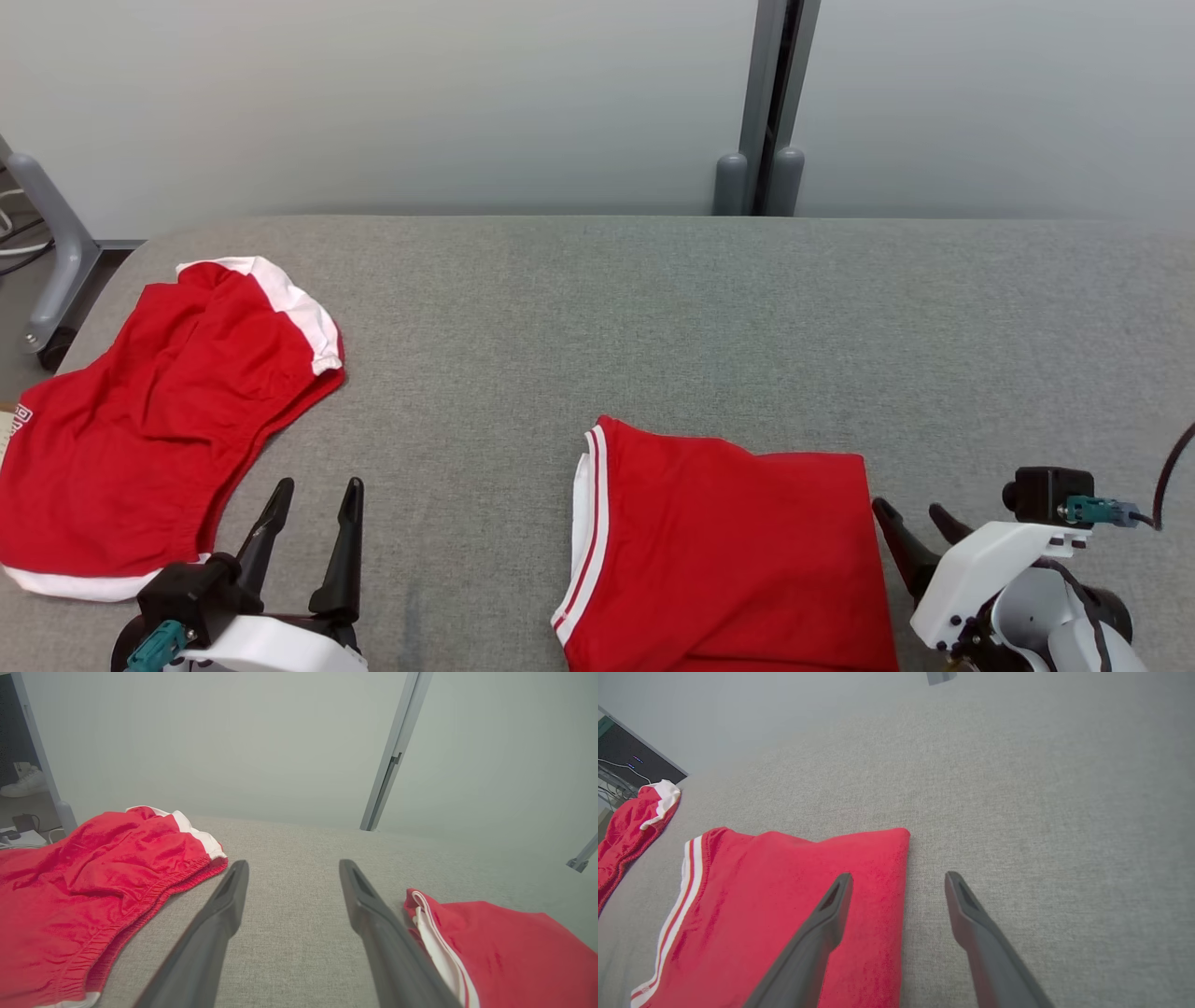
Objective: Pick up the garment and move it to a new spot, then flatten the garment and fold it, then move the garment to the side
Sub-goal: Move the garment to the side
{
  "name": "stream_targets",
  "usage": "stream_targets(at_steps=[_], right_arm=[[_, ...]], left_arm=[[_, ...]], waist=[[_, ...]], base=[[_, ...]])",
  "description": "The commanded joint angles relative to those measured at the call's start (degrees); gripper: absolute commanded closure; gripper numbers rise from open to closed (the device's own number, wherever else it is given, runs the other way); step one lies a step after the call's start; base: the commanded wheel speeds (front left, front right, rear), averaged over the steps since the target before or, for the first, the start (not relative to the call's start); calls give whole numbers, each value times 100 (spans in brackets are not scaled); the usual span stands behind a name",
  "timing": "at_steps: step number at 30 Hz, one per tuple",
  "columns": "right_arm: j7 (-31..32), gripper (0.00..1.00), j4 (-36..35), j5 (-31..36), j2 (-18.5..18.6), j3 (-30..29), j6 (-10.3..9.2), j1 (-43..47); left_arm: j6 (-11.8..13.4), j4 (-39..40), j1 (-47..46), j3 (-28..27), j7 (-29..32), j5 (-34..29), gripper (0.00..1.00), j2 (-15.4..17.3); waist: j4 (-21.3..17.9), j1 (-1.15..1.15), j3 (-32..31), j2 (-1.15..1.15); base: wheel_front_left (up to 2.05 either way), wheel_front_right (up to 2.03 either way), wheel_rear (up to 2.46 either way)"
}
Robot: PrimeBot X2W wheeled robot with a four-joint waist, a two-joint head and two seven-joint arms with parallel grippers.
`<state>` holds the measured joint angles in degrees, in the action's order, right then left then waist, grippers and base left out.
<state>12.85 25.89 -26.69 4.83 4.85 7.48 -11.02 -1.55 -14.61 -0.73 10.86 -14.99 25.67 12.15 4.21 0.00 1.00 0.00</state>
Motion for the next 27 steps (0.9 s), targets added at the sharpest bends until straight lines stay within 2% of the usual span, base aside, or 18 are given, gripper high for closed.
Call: stream_targets(at_steps=[1, 12, 16, 17, 18, 19, 20, 27], right_arm=[[141, 0, 225, -102, -24, -83, 4, -101], [851, 0, 1546, -750, -180, -253, 2, -540], [1011, 0, 1737, -1028, -222, -117, 2, -643], [1014, 10, 1752, -1095, -225, -71, 2, -656], [973, 55, 1759, -1144, -231, -36, 2, -675], [915, 70, 1755, -1180, -232, 7, 2, -695], [865, 100, 1748, -1214, -230, 48, 2, -710], [590, 100, 1723, -1336, -207, 240, 2, -817]], left_arm=[[-29, -13, -128, -4, -18, -7, 0, 31], [-81, -64, -198, -28, -18, -2, 0, 55], [-75, -70, -225, -19, -18, -29, 0, 16], [-76, -72, -230, -24, -18, -34, 0, 9], [-81, -73, -234, -30, -18, -38, 0, 1], [-86, -76, -238, -34, -18, -41, 0, -6], [-91, -77, -240, -38, -18, -39, 0, -13], [-109, -103, -224, -78, -19, -42, 0, -25]], waist=[[40, 0, 21, 0], [278, 0, 132, 0], [368, 0, 184, 0], [387, 0, 194, 0], [402, 0, 201, 0], [415, 0, 208, 0], [425, 0, 212, 0], [431, 0, 188, 0]], base=[[0, 0, 0], [0, 0, 0], [0, 0, 0], [0, 0, 0], [0, 0, 0], [0, 0, 0], [0, 0, 0], [0, 0, 0]])
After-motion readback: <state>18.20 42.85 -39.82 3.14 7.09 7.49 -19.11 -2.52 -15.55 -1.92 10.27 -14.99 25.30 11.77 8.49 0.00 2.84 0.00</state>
